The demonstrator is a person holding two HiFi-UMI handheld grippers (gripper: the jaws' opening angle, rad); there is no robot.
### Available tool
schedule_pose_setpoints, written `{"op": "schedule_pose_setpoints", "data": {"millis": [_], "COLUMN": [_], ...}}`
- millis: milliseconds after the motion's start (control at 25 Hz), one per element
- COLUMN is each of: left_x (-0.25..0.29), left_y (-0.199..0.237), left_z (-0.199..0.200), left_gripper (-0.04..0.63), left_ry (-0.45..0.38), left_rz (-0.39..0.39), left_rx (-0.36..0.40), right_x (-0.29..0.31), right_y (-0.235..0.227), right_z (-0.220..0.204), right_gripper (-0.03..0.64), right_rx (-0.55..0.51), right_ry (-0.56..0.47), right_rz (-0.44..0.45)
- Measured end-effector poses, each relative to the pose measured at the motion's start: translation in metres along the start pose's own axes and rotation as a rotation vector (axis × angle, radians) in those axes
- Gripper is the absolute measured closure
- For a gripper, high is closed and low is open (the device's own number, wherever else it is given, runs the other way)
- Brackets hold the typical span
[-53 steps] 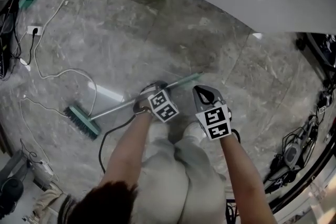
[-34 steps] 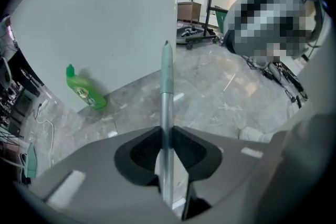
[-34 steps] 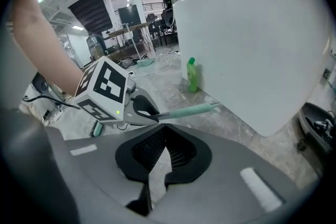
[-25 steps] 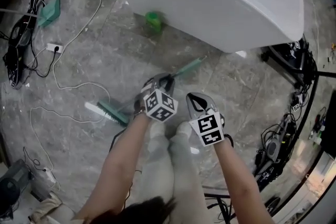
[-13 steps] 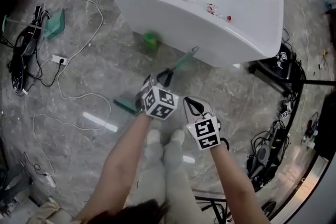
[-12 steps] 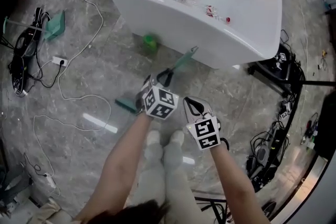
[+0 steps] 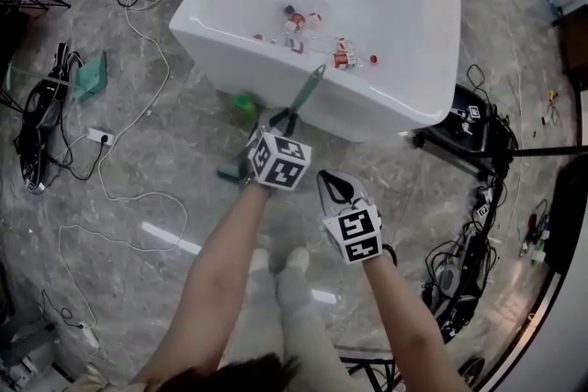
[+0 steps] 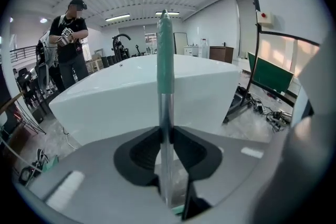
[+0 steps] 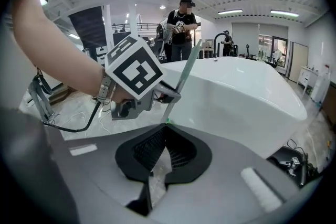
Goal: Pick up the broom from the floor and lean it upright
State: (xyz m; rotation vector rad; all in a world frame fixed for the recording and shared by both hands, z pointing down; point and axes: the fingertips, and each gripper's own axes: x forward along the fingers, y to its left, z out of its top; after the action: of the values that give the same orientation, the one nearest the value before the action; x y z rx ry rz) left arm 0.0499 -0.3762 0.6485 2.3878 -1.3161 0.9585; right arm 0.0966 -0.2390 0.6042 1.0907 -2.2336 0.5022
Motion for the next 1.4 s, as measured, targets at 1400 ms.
{"op": "schedule_pose_setpoints", "data": {"millis": [1400], "left_x": [-0.014], "left_y": [-0.01], "left_z": [0.049], "left_gripper": [0.363], "left_ry": [0.005], "left_rz": [-0.044], "left_rx": [0.049], "right_x": [-0.043], "right_y": [-0.021], "right_z": [0.024], "right_gripper": [0.615], "right_rx": [0.035], "right_ry": [-0.025], "right_rz": [-0.063]}}
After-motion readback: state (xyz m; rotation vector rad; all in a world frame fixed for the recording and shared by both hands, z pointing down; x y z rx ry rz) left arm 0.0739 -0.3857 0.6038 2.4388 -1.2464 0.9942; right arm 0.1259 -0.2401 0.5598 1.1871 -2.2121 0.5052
